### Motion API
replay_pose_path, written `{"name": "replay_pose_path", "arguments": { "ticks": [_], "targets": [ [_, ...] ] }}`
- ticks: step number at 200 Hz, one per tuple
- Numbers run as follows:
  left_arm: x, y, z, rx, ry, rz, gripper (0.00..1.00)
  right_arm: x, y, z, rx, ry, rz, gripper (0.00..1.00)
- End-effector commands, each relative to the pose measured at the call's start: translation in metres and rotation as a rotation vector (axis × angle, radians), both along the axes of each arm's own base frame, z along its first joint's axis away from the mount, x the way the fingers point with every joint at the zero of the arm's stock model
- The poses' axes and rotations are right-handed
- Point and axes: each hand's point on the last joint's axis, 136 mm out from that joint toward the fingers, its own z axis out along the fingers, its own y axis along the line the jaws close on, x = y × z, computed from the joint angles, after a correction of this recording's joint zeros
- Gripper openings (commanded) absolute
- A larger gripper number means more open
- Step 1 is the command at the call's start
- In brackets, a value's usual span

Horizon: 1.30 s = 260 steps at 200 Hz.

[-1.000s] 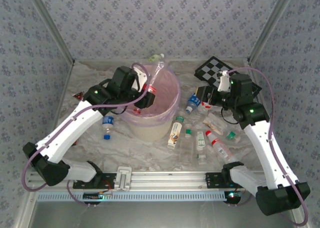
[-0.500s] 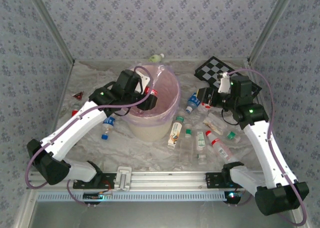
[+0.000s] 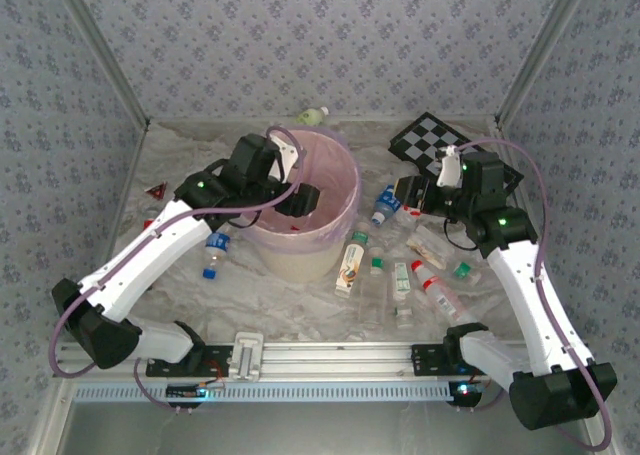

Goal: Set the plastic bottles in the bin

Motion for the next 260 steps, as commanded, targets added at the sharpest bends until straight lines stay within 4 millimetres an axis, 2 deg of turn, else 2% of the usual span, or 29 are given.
{"name": "replay_pose_path", "arguments": {
  "ticks": [1,18,35,45,62,81,91,129,138,150,166,182,210,260],
  "targets": [
    [-0.002,0.006,0.037,-0.029,-0.078,0.004,0.82,-0.005,-0.001,-0.001,-0.011,0.003,0.019,0.58],
    [-0.009,0.029,0.063,-0.027,-0.152,0.055,0.83,-0.004,-0.002,0.0,-0.014,-0.002,0.017,0.58],
    [-0.015,0.066,0.087,-0.047,-0.215,0.148,0.85,-0.003,-0.004,-0.003,-0.018,0.006,0.013,0.58],
    [-0.016,0.093,0.095,-0.069,-0.223,0.222,0.85,-0.002,-0.004,-0.005,-0.015,0.012,0.011,0.58],
    [-0.016,0.14,0.093,-0.094,-0.214,0.364,0.85,0.0,-0.003,-0.007,-0.01,0.015,0.016,0.59],
    [-0.013,0.182,0.065,-0.109,-0.156,0.509,0.86,0.002,-0.003,-0.01,-0.007,0.024,0.017,0.6],
    [-0.01,0.198,0.038,-0.11,-0.083,0.572,0.87,0.002,-0.002,-0.012,-0.003,0.027,0.02,0.6],
    [-0.005,0.229,-0.081,-0.105,0.184,0.723,0.9,0.0,-0.008,-0.011,-0.019,0.026,0.01,0.69],
    [-0.005,0.236,-0.106,-0.096,0.23,0.755,0.92,-0.004,-0.01,-0.016,-0.024,0.051,0.004,0.69],
    [-0.008,0.24,-0.136,-0.086,0.295,0.775,0.94,-0.006,-0.013,-0.017,-0.022,0.06,0.0,0.7],
    [-0.003,0.24,-0.163,-0.065,0.328,0.767,0.99,-0.008,-0.014,-0.019,-0.02,0.065,-0.001,0.71],
    [0.001,0.241,-0.186,-0.037,0.365,0.764,0.99,-0.009,-0.015,-0.022,-0.02,0.073,-0.003,0.74],
    [0.008,0.238,-0.209,-0.013,0.423,0.74,0.99,-0.009,-0.014,-0.024,-0.011,0.083,-0.003,0.78],
    [0.02,0.233,-0.232,-0.01,0.467,0.721,0.97,-0.011,-0.005,-0.021,0.067,0.097,0.035,0.8]
  ]
}}
